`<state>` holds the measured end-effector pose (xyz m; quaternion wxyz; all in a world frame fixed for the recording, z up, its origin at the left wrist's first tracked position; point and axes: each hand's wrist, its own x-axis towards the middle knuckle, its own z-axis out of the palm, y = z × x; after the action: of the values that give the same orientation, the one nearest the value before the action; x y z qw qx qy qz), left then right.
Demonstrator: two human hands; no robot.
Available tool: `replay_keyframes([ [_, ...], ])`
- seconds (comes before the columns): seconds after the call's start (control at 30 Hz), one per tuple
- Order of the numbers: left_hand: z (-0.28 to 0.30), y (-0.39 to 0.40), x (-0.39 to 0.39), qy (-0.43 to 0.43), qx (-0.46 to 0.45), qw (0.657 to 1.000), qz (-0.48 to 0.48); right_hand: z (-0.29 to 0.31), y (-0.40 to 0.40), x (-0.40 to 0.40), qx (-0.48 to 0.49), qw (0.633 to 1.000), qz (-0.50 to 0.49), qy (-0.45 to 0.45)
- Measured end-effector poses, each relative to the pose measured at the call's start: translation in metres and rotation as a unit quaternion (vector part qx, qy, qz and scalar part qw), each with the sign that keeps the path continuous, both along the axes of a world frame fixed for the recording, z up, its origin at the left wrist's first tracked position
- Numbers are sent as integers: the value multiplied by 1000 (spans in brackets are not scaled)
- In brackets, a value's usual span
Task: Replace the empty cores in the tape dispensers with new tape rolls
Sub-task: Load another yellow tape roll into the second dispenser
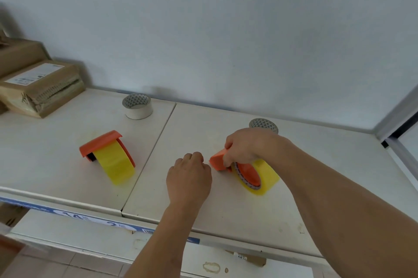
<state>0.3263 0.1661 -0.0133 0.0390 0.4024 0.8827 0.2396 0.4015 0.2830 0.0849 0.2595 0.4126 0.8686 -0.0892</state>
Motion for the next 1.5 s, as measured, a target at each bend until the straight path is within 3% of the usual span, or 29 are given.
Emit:
replay_keyframes([
  [0.2, -3, 1, -8, -21, 21, 999, 14, -2, 4, -17, -17, 998, 27, -60],
  [0.8, 16, 15, 13, -39, 55, 998, 7, -3, -10, 8, 18, 997, 41, -66],
  [1.33, 22, 21, 28, -77, 63, 995, 30, -6, -13, 46, -36, 996, 29, -76],
  [1.5, 27, 23, 50, -86, 69, 994, 9, -9, -27, 66, -6, 999, 8, -32],
])
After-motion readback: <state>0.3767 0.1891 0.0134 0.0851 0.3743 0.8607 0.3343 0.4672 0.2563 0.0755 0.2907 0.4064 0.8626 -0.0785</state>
